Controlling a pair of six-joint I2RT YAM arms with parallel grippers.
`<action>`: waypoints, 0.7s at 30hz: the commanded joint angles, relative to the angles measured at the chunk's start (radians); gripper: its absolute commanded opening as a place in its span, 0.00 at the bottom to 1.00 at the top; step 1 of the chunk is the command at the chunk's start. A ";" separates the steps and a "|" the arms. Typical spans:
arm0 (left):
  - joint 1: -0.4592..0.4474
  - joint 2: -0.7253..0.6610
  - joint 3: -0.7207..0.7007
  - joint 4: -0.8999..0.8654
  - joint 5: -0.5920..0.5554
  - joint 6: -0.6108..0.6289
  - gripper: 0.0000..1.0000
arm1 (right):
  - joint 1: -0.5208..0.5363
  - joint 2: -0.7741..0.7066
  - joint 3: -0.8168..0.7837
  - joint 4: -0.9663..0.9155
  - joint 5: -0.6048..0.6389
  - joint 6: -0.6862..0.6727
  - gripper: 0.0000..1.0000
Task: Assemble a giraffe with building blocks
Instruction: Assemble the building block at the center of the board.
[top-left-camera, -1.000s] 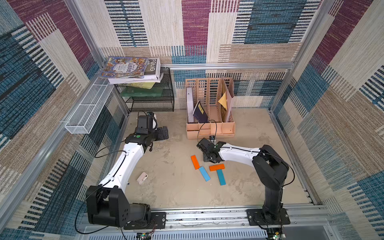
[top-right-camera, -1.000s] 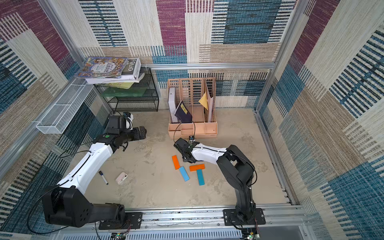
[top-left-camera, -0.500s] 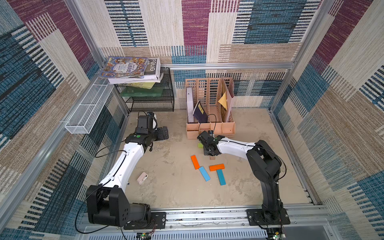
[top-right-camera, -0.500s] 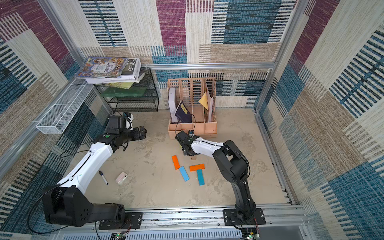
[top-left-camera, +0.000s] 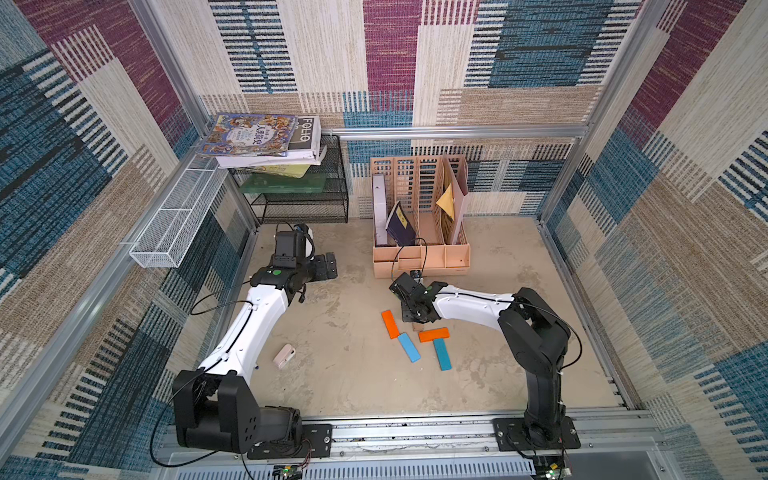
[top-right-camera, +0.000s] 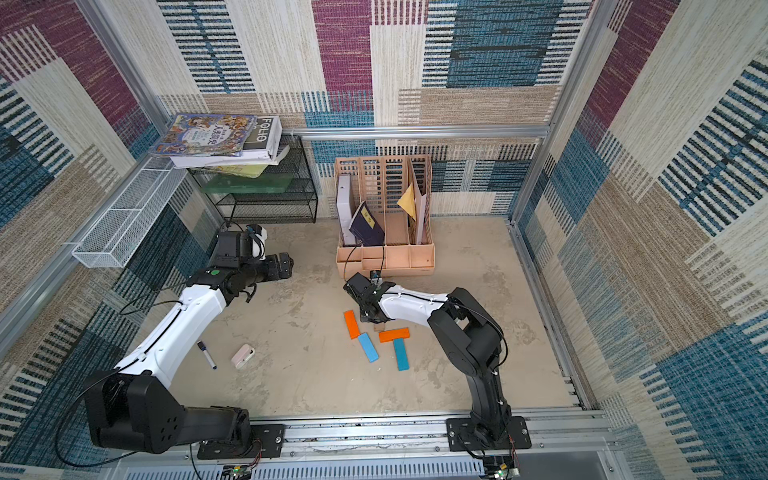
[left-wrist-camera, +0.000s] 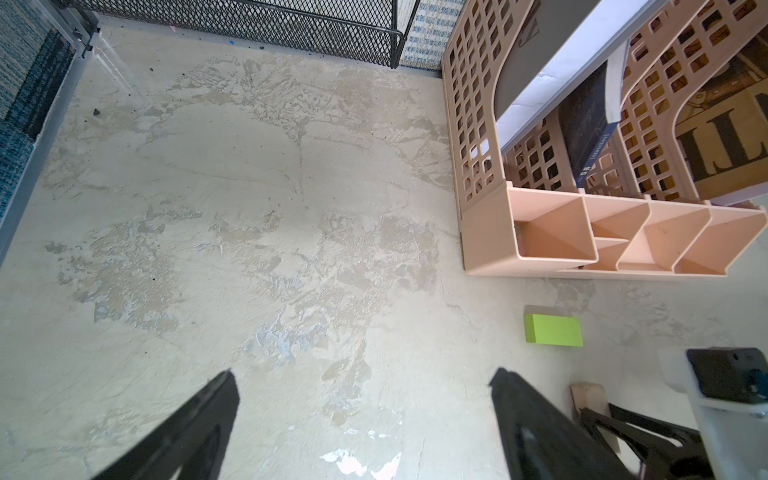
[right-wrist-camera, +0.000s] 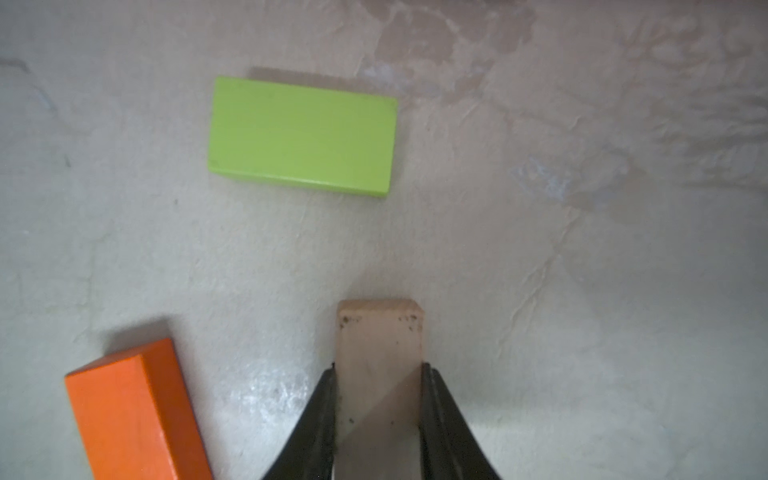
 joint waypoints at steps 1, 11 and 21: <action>0.001 -0.008 0.001 0.007 0.009 -0.007 0.99 | -0.002 0.028 0.034 -0.041 0.013 0.026 0.28; 0.001 -0.005 0.004 0.009 0.011 -0.006 0.99 | -0.025 0.085 0.097 -0.061 0.016 0.019 0.28; 0.001 0.002 0.006 0.009 0.008 -0.005 0.99 | -0.008 0.102 0.122 -0.061 0.001 0.002 0.28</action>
